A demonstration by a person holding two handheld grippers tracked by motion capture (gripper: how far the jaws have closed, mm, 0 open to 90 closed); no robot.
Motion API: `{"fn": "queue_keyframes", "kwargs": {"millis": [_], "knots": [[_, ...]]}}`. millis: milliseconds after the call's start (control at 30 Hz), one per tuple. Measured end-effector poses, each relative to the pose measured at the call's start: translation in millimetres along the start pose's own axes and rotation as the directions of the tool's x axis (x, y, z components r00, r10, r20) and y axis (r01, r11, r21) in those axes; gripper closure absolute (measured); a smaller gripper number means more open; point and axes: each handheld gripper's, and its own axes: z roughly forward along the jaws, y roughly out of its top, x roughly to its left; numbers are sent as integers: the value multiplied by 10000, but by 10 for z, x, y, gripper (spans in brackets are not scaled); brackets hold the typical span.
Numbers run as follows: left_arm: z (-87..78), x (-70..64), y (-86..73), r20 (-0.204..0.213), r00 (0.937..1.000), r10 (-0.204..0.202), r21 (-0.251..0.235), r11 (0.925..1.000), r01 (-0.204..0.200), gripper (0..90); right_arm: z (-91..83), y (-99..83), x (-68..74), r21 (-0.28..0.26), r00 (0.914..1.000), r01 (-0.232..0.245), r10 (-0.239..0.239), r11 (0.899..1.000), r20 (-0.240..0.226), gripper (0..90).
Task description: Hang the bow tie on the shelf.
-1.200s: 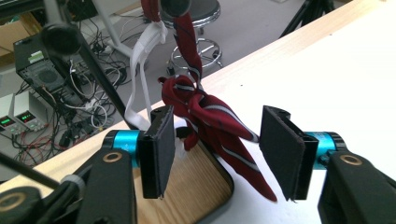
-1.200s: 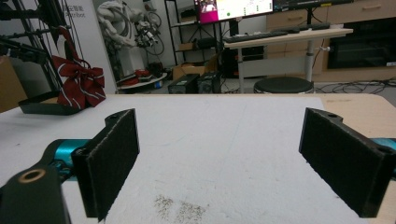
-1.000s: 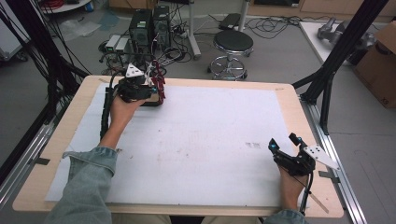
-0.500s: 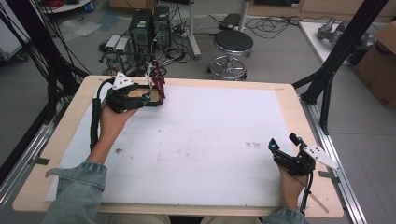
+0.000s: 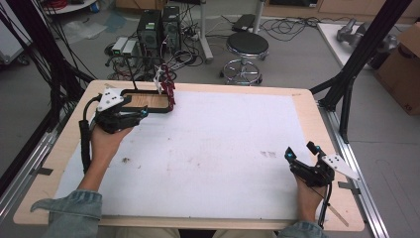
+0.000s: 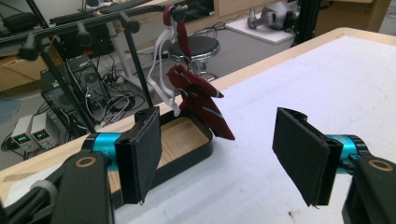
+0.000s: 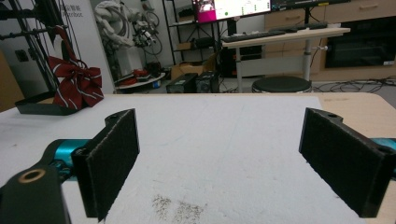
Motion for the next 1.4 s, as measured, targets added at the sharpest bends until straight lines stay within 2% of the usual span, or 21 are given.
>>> {"fn": "queue_keyframes", "kwargs": {"millis": [233, 400, 633, 833, 1100, 1400], "knots": [[-239, 31, -208, -343, 9989, -335, -256, 9991, 326, 308, -2, -1, -5, 17, 10000, -7, 6, 10000, 32, 113], [-379, 63, -309, -560, 9957, -740, -361, 9968, 720, 277, -2, -1, -6, 20, 10000, 3, -3, 10000, 61, 113], [-541, 28, -455, -834, 9926, -882, -535, 9950, 839, 252, -3, -2, -2, 42, 10000, -39, 38, 10000, 58, 113], [-608, -23, -635, -1148, 9895, -880, -467, 9954, 831, 246, -4, -3, 1, 52, 10000, -65, 65, 10000, 72, 113], [-658, -10, -860, -1315, 9837, -1224, -70, 9924, 1226, 240, -5, -2, 1, 44, 10000, -60, 59, 10000, 61, 113], [-637, 3, -990, -1392, 9810, -1352, 270, 9898, 1402, 217, -1, -2, 0, 22, 10000, -35, 35, 10000, 64, 113]]}}
